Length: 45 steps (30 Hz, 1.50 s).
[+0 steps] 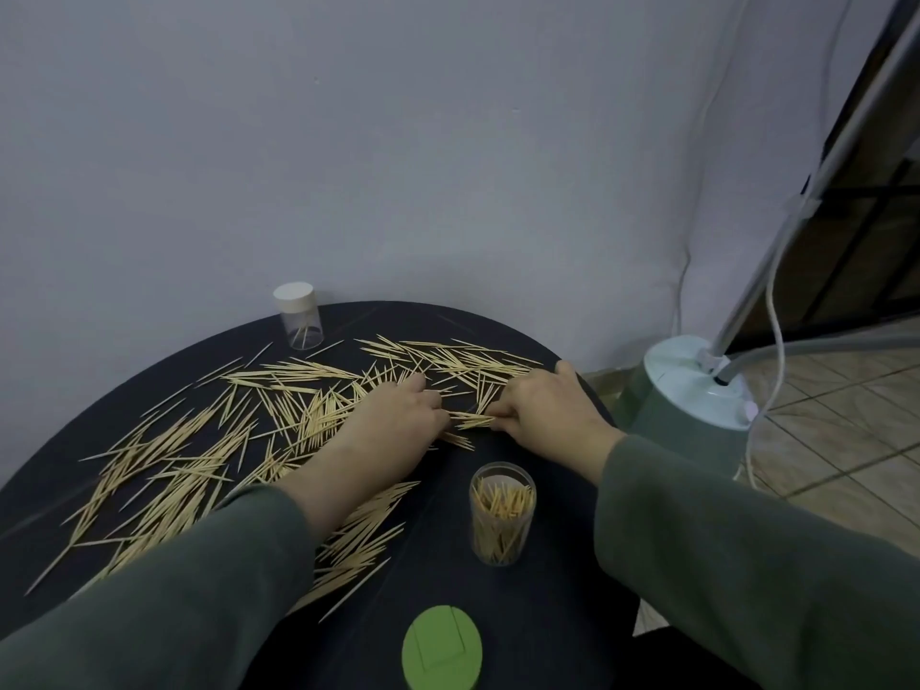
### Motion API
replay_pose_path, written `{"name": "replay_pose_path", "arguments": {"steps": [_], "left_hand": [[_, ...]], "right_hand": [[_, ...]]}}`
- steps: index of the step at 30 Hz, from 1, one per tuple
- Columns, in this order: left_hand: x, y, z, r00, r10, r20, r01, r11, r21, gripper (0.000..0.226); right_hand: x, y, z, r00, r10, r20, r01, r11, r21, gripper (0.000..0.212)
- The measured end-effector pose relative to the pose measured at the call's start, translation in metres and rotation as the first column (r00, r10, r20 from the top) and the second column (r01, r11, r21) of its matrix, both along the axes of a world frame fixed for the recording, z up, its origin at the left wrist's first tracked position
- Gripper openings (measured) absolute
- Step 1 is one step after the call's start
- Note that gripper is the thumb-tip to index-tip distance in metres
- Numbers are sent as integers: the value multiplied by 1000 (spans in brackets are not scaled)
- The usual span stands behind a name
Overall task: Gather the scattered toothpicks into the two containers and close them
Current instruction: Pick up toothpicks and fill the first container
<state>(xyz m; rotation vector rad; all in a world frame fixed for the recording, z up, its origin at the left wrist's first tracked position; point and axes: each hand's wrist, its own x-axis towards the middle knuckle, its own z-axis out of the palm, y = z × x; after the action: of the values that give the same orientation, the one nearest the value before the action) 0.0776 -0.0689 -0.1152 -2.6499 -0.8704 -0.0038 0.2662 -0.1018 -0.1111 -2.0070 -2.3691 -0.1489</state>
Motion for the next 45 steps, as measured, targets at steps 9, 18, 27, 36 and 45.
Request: {"name": "replay_pose_path", "arguments": {"steps": [9,18,27,36,45], "left_hand": [[-12,-10,0,994,105,-27,-105,994,10,33],[-18,-24,18,912,209,354,-150,971,-186,22],[-21,-61,18,632,474,613,50,765,-642,3],[-15,-74,25,309,649,695,380,585,-716,12],[-11,-85,28,346,625,700,498,510,-701,14]], "right_hand": [[-2,-8,2,998,17,-63,-13,998,69,27],[0,-21,15,938,-68,-340,92,994,55,27],[2,-39,33,771,-35,-636,-14,997,-72,8],[7,-63,41,468,20,-883,-135,990,-49,14],[3,-72,39,300,202,-932,-264,957,122,13]]}}
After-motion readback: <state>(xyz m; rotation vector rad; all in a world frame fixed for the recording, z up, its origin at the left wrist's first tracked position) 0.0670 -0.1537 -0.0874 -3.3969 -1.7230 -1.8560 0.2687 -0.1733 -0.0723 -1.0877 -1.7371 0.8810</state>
